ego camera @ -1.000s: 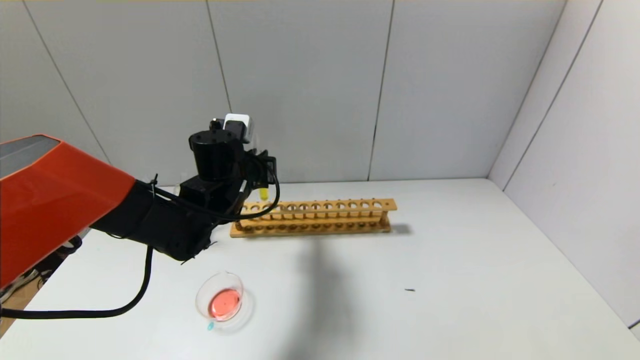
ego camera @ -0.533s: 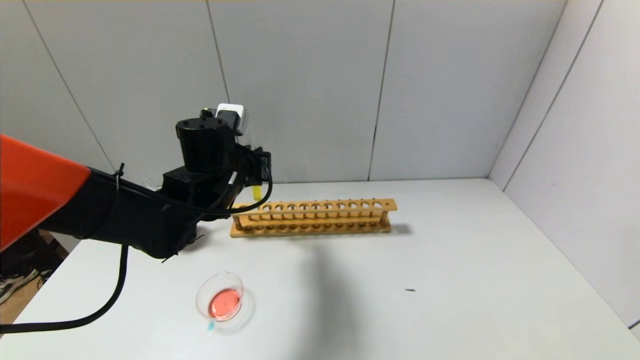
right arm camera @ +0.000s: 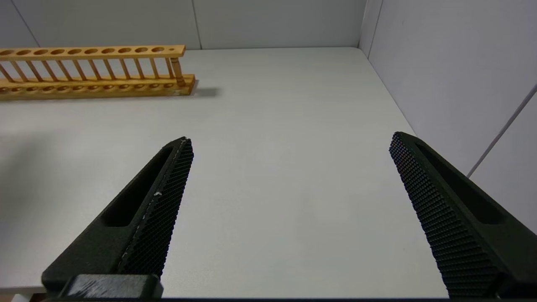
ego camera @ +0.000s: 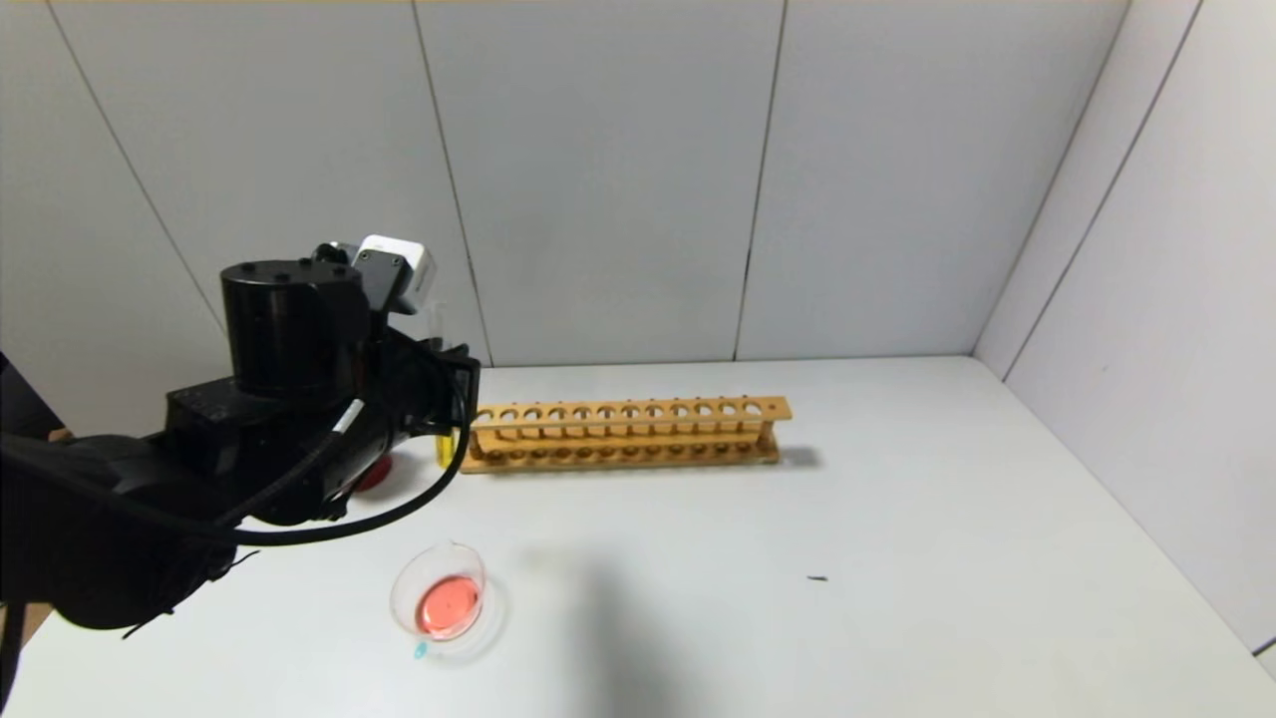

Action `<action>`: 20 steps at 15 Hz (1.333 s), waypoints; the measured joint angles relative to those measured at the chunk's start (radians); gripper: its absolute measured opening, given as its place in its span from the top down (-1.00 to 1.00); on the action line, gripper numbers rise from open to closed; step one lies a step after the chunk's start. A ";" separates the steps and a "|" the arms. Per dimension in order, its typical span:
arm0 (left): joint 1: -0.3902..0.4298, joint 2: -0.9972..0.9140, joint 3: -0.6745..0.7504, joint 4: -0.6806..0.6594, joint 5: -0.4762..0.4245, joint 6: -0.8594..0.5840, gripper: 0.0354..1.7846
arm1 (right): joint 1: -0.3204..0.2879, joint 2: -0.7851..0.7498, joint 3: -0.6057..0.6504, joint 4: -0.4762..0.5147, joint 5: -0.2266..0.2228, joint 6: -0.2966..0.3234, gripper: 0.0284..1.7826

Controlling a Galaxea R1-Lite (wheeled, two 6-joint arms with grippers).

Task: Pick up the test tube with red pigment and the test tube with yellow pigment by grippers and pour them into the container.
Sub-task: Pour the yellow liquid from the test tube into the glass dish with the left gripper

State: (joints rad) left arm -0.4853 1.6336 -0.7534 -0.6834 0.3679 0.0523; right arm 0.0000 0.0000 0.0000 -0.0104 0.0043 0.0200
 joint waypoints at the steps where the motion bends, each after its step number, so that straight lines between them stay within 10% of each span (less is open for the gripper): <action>1: 0.001 -0.037 0.031 0.013 0.000 0.010 0.69 | 0.000 0.000 0.000 0.000 0.000 0.000 -0.92; 20: 0.069 -0.310 0.177 0.573 -0.084 0.269 0.69 | 0.000 0.000 0.000 0.000 0.000 0.000 -0.92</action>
State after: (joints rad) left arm -0.4162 1.3234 -0.5768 -0.1100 0.2843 0.3209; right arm 0.0000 0.0000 0.0000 -0.0104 0.0038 0.0200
